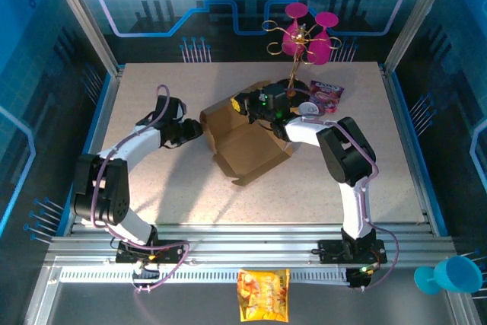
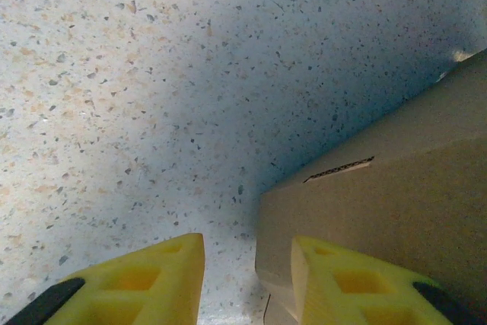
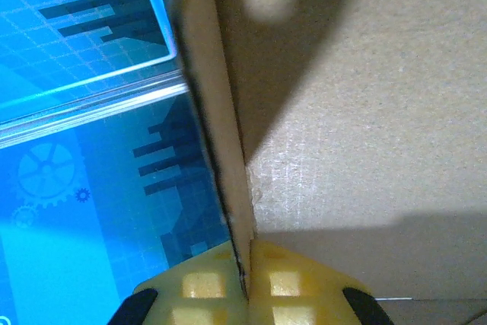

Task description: Fold the paper box

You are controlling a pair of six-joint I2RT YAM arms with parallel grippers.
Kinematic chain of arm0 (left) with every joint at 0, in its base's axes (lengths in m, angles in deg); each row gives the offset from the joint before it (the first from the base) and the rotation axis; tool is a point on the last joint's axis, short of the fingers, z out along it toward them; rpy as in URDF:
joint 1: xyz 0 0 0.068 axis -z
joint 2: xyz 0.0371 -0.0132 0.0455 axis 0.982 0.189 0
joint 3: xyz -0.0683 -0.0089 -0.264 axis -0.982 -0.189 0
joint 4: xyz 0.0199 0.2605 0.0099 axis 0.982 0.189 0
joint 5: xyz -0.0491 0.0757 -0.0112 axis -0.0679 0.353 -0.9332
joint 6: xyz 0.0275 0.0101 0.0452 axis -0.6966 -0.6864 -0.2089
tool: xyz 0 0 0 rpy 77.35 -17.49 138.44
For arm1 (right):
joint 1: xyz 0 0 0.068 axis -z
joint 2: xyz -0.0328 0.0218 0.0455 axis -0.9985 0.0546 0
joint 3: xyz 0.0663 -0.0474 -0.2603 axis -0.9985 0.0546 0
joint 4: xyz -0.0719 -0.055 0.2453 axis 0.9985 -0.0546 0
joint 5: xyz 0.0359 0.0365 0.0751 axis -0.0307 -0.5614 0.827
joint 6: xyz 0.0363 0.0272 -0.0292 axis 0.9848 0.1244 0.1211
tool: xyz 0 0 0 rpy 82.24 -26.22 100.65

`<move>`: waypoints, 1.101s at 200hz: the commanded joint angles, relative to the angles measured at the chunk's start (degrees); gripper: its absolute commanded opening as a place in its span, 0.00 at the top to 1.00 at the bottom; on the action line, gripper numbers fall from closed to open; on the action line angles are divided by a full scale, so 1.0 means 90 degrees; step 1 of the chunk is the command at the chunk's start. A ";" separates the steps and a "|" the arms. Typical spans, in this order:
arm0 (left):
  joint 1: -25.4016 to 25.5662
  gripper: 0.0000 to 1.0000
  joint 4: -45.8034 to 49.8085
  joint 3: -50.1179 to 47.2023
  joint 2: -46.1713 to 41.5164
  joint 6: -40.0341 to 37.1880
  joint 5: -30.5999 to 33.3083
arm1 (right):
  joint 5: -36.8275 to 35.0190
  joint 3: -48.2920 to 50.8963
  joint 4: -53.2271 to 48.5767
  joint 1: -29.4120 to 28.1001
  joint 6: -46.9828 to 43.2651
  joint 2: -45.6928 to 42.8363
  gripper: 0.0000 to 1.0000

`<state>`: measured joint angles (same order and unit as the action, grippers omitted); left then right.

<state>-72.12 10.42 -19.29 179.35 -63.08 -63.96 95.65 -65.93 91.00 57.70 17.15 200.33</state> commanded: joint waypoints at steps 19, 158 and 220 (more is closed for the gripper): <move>0.0329 0.62 -0.0515 -0.0199 -0.0186 -0.0221 0.0120 | 0.0153 -0.0042 0.0316 0.0046 0.0021 0.0224 1.00; 0.0849 0.45 -0.1645 -0.0831 -0.0400 -0.0079 0.0686 | 0.0188 -0.0161 0.0652 0.0048 0.0081 0.0353 1.00; 0.1165 0.39 -0.1984 -0.1023 -0.0464 0.0154 0.1055 | 0.0102 -0.0033 0.0911 0.0055 0.0179 0.0403 1.00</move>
<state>-62.97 -3.79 -26.48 176.03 -63.03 -56.11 96.05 -66.56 96.42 58.07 17.85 202.74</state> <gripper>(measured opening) 0.601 0.055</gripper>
